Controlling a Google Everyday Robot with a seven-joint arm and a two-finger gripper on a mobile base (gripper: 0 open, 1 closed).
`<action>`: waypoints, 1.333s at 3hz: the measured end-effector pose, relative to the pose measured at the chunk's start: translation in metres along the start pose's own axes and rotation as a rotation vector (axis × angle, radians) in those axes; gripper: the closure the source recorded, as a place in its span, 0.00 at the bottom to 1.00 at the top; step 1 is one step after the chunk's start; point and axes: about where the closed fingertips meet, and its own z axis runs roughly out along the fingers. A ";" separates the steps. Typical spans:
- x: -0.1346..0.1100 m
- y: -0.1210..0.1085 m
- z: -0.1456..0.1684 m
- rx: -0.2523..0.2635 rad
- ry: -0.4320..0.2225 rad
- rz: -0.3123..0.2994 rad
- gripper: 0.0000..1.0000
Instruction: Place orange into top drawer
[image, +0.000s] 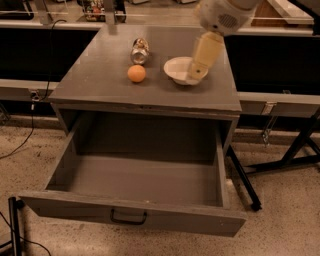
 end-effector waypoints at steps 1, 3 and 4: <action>-0.045 -0.042 0.034 0.068 -0.112 0.081 0.00; -0.061 -0.043 0.066 0.048 -0.134 0.085 0.00; -0.069 -0.042 0.103 0.039 -0.177 0.129 0.00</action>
Offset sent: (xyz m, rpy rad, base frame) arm 0.0396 0.0357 0.0041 0.0937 -0.0406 -0.0196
